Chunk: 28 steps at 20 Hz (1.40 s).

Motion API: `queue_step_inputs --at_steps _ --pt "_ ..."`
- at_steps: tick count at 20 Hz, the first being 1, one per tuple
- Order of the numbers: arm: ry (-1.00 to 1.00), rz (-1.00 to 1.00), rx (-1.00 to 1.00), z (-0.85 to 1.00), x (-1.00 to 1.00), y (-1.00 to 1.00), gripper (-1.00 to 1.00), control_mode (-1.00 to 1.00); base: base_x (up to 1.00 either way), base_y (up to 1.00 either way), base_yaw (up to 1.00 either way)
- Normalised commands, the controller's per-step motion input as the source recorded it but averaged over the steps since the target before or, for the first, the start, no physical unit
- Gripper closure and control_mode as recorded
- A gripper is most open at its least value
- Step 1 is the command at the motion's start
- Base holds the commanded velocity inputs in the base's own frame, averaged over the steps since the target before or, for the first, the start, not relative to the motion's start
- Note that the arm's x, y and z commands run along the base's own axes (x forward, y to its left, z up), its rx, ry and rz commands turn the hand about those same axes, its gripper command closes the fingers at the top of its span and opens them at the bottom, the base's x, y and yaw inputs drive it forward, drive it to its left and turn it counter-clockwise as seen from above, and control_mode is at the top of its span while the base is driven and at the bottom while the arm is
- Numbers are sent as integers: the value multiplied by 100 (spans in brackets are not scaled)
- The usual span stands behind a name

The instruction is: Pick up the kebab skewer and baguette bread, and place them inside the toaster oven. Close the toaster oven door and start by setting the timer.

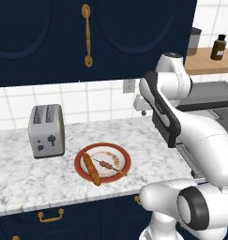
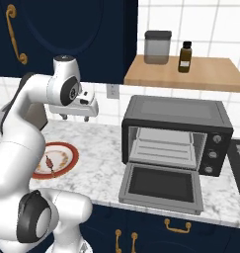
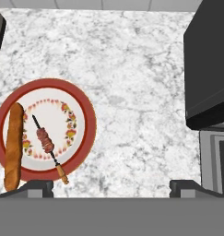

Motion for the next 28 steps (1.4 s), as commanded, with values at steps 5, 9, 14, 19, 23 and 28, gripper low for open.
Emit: queue_step_inputs --at_steps 5,9,14,19,23,28 --pt "0 0 0 0 0 0 -100 100 0 0 0" --pt "0 0 0 0 0 0 -100 -100 0 0 0" --pt "0 0 0 0 0 0 -100 -100 0 0 0" --pt "0 0 0 0 -4 0 -100 -100 0 0 0" --pt "-22 2 0 -5 -37 -16 -100 -100 0 0 0" --pt "-53 14 0 -10 -71 -76 -100 -100 0 0 0"
